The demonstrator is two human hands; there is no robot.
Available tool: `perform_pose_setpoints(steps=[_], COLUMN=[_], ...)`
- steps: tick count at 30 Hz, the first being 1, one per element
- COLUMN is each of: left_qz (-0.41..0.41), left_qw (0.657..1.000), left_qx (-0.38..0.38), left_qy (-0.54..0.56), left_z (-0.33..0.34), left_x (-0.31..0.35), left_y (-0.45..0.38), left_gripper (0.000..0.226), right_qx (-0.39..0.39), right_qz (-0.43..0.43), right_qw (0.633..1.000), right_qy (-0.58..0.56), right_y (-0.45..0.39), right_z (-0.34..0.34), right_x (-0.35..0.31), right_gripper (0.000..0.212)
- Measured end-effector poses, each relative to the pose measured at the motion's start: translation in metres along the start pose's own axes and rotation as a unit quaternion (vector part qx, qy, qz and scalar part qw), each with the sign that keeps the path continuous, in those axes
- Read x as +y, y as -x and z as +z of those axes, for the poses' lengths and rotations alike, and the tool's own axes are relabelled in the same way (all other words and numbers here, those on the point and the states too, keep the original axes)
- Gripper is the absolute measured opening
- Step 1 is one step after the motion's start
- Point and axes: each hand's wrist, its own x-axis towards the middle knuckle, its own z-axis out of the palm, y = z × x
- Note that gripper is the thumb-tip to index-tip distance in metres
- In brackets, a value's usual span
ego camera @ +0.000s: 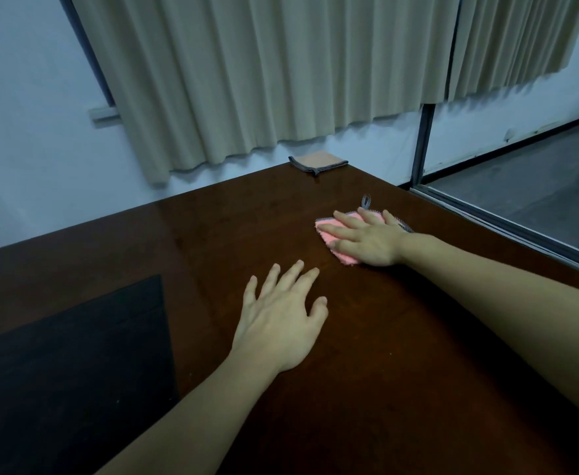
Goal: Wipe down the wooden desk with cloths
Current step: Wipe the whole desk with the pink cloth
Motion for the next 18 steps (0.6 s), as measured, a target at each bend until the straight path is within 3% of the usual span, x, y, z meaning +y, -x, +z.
perform_pose_setpoints(steps=[8, 14, 18], left_qz=[0.004, -0.009, -0.013], left_qw=[1.000, 1.000, 1.000], left_qx=[0.004, 0.008, 0.009], left_qy=[0.012, 0.002, -0.001], left_z=[-0.002, 0.002, 0.001], left_x=[0.003, 0.004, 0.005], left_y=[0.004, 0.002, 0.002], left_gripper=[0.056, 0.057, 0.057], right_qx=[-0.008, -0.013, -0.009], right_qz=[0.018, -0.065, -0.067], right_qw=[1.000, 0.998, 0.998], right_qy=[-0.008, 0.012, 0.007], right_y=[-0.019, 0.078, 0.132], right_z=[-0.005, 0.017, 0.029], right_x=[-0.009, -0.013, -0.004], right_gripper=[0.055, 0.057, 0.058])
